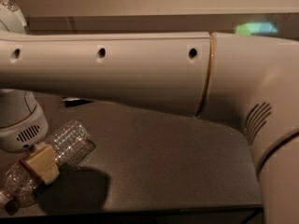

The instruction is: Place water bottle upright

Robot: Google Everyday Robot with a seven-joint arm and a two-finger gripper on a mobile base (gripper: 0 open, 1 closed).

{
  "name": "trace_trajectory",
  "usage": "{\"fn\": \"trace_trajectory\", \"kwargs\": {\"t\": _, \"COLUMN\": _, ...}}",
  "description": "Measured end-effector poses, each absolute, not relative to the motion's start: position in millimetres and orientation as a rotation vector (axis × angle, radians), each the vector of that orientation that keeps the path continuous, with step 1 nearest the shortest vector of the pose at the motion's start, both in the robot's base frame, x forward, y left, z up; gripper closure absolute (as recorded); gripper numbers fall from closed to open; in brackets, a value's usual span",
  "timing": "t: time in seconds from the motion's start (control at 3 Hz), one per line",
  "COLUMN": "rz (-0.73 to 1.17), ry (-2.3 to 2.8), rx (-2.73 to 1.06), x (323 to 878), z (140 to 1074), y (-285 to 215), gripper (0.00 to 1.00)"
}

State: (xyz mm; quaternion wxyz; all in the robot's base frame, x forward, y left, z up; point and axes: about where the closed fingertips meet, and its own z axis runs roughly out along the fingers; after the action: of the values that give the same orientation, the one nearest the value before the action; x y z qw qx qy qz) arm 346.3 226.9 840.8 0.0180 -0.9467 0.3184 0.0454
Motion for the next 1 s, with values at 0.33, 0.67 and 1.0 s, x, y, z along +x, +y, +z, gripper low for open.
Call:
{"fn": "trace_trajectory", "kwargs": {"t": 0.33, "rz": 0.12, "ry": 0.988, "rx": -2.936, "x": 344, "z": 844, "y": 226, "gripper": 0.64}}
{"fn": "trace_trajectory", "kwargs": {"t": 0.67, "rz": 0.106, "ry": 1.001, "rx": -2.908, "x": 353, "z": 855, "y": 220, "gripper": 0.87}}
{"fn": "trace_trajectory", "kwargs": {"t": 1.0, "rz": 0.118, "ry": 1.009, "rx": -2.838, "x": 365, "z": 875, "y": 213, "gripper": 1.0}}
